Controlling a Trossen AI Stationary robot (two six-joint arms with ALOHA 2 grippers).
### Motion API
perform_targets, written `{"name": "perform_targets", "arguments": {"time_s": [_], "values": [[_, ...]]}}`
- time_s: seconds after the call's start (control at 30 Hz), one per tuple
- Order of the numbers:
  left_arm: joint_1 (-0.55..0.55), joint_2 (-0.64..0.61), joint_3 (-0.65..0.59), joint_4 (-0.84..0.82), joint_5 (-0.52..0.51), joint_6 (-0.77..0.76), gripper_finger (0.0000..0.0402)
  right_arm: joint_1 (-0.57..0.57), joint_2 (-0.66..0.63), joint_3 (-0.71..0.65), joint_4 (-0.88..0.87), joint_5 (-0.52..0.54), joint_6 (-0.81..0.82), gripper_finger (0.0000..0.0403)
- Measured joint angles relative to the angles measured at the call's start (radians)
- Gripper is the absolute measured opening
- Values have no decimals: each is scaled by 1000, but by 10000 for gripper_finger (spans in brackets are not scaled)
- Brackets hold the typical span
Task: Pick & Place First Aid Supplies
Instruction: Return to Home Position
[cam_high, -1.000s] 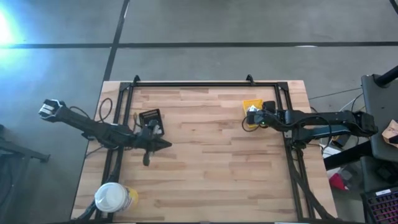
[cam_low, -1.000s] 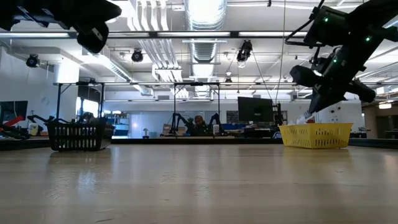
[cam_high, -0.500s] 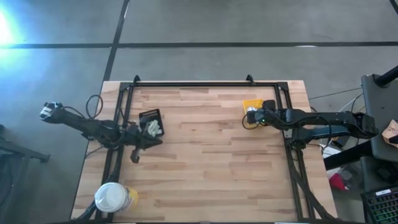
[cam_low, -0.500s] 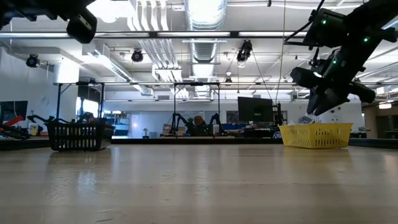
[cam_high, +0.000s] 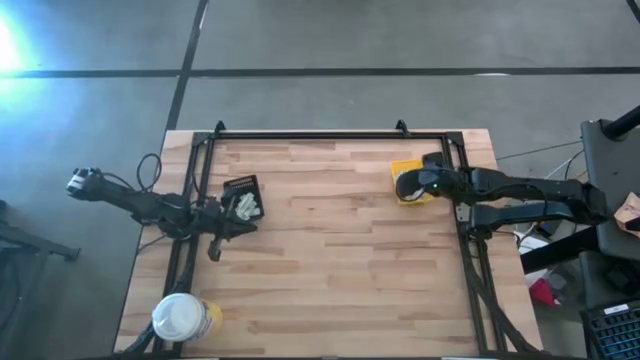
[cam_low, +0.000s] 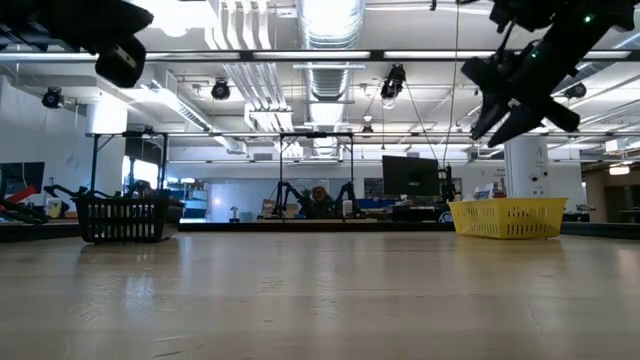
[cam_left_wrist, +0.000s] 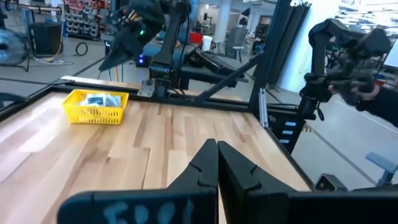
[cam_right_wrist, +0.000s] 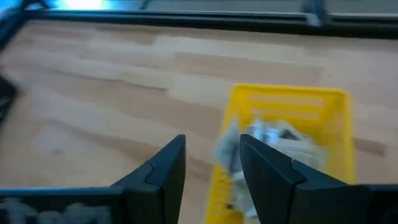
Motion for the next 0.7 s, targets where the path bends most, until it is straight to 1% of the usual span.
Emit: {"name": "perform_targets", "arguments": {"time_s": [0.17, 0.27, 0.47, 0.6, 0.7], "values": [[0, -23, -72, 36, -1, -11, 1, 101, 13, 4, 128, -13, -71, 141], [0, -47, -109, 62, -1, -16, 0, 175, 31, 3, 234, -13, -136, 135], [0, -121, -154, 61, 0, 10, 0, 299, 65, 3, 473, -12, -288, 124], [0, -184, -183, 52, 1, 28, 0, 353, 82, 3, 605, -13, -425, 119], [0, -230, -204, 41, 1, 29, 0, 365, 80, 3, 649, -13, -507, 116]]}}
